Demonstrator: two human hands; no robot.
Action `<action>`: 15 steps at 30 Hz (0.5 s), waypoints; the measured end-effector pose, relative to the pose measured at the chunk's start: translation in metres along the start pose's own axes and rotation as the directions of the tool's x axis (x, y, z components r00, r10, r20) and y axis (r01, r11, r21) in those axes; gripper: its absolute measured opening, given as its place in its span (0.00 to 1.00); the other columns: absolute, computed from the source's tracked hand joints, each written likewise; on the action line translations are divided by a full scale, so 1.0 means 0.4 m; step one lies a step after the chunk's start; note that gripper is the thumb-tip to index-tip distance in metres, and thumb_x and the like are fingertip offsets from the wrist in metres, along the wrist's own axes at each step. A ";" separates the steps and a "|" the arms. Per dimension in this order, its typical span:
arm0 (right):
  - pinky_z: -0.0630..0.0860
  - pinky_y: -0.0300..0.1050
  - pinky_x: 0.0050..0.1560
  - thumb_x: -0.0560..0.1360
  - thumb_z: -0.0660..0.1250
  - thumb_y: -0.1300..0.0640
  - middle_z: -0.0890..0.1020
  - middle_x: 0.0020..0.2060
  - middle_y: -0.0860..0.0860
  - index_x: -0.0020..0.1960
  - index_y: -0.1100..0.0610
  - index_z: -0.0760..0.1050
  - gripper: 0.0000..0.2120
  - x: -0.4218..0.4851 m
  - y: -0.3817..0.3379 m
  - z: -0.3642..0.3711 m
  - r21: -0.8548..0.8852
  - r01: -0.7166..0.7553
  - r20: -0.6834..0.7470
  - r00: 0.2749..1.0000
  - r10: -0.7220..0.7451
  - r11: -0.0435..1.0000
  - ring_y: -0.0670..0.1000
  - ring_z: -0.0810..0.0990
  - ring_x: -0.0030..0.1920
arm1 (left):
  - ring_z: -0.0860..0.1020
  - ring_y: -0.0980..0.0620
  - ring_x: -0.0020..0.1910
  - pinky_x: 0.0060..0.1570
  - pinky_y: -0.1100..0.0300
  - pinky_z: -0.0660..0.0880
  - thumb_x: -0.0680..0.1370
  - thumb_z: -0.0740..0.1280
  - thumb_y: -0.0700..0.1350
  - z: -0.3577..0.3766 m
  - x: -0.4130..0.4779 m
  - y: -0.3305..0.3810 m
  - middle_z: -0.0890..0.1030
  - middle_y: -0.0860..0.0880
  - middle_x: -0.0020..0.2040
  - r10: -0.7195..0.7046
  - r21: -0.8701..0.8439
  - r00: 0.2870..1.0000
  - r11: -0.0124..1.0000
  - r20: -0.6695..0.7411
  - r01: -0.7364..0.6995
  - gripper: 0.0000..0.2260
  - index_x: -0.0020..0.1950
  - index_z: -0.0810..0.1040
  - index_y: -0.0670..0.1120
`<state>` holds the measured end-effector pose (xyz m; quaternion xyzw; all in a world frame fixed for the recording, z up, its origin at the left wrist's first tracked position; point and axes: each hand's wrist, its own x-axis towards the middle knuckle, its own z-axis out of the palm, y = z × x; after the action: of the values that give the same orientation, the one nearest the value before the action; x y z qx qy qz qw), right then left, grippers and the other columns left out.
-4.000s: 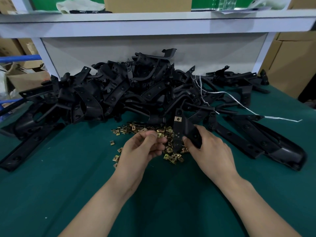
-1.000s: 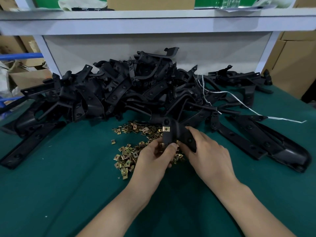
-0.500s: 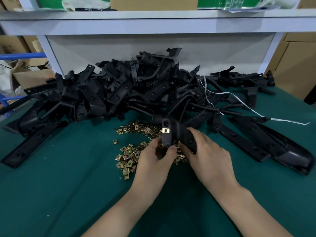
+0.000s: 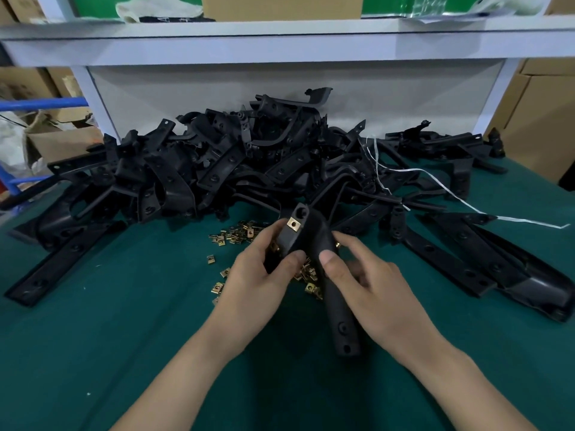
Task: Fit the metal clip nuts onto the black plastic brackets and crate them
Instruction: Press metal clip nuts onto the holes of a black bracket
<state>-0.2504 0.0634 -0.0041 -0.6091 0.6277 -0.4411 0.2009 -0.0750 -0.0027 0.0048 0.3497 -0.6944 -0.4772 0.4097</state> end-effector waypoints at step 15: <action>0.81 0.46 0.53 0.71 0.75 0.52 0.84 0.50 0.49 0.56 0.42 0.77 0.15 0.021 -0.009 0.020 0.668 -0.033 -0.034 0.997 0.074 0.744 0.50 0.84 0.51 | 0.81 0.65 0.48 0.46 0.75 0.73 0.76 0.73 0.53 0.039 -0.024 0.007 0.84 0.66 0.49 -0.009 0.065 0.997 0.998 -0.075 0.014 0.18 0.64 0.77 0.61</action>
<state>-0.2435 0.0534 -0.0031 -0.4660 0.4518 -0.6477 0.3991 -0.0853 0.0127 0.0019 0.3847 -0.6916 -0.4433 0.4210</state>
